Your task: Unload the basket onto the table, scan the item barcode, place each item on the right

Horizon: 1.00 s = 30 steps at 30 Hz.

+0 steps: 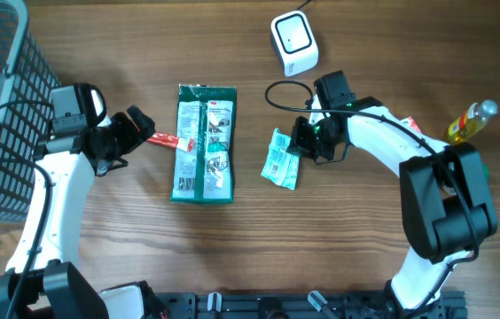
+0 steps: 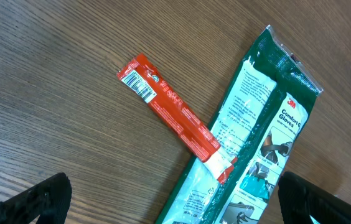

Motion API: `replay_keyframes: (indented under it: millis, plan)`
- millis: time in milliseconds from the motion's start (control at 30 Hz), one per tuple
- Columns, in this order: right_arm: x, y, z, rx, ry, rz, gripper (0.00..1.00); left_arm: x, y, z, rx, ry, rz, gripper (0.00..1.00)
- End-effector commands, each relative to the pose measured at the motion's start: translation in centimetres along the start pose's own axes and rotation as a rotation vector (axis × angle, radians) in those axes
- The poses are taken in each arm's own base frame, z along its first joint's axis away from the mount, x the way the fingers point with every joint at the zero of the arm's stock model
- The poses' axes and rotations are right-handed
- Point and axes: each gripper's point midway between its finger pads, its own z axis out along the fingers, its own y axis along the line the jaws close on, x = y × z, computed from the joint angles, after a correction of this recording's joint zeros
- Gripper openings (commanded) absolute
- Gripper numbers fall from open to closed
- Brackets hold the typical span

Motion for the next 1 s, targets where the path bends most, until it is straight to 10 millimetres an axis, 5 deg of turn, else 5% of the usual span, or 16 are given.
replay_keyframes:
  millis: [0, 100, 233, 467, 667, 800, 967]
  plan:
    - [-1.4, 3.8, -4.5, -0.081, -0.113, -0.077, 0.04, -0.4, -0.4, -0.4, 0.012, -0.015, -0.002, 1.0]
    - [-1.5, 5.5, -7.1, -0.121, -0.174, -0.116, 0.04, -0.4, -0.4, -0.4, 0.012, -0.015, -0.002, 1.0]
    - [-2.2, 5.4, -6.3, -0.128, -0.192, -0.126, 0.04, -0.4, -0.4, -0.4, 0.012, -0.015, -0.002, 1.0]
    - [-2.4, 2.2, -0.7, -0.073, -0.107, -0.076, 0.04, -0.4, -0.4, -0.4, 0.012, -0.015, -0.002, 1.0]
    - [-0.1, -2.5, 4.4, 0.035, 0.049, 0.027, 0.04, -0.4, -0.4, -0.4, 0.012, -0.015, -0.002, 1.0]
    - [-0.4, -1.3, 2.9, 0.008, 0.024, 0.003, 0.04, -0.4, -0.4, -0.4, 0.012, -0.015, -0.002, 1.0]
    - [-1.1, 5.1, -4.6, -0.166, -0.116, -0.166, 0.04, -0.4, -0.4, -0.4, 0.012, -0.015, -0.002, 1.0]
